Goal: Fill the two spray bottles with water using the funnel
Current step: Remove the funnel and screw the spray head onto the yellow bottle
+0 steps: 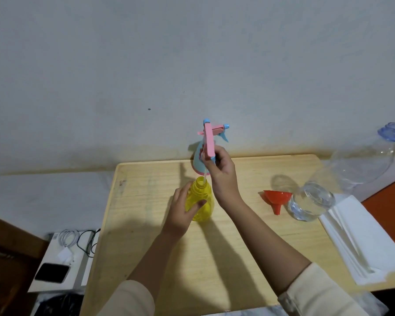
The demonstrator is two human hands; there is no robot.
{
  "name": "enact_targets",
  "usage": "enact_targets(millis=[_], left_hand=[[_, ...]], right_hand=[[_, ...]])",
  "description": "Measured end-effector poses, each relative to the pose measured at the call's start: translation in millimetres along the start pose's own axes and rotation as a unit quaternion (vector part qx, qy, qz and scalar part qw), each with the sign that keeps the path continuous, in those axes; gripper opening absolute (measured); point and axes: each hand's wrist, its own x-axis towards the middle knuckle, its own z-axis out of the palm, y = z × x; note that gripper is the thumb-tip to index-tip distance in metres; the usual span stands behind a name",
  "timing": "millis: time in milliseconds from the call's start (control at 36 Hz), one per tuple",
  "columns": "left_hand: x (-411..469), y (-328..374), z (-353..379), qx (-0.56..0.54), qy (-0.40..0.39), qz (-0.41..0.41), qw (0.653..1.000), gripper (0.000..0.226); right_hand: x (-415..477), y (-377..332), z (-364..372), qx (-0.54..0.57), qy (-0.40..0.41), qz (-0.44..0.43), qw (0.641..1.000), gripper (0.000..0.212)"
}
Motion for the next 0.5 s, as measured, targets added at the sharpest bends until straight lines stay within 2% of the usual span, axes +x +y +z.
enact_targets(millis=[194,361,500], left_hand=[[-5.8,-2.1,8.8,-0.026,0.013,0.013,0.999,0.071],[-8.6,-23.2,19.9,0.048,0.031,0.018,0.998,0.101],[-2.3,-23.2,18.2,0.049,0.008,0.027,0.998,0.095]], right_hand=[[-15.9,48.4,-11.6,-0.107,-0.036,0.043,0.993,0.024],[-15.4,54.7,-20.0,-0.094,-0.074,0.05,0.992,0.016],[-7.4,53.1,-26.4,-0.102,-0.105,0.05,0.988,0.013]])
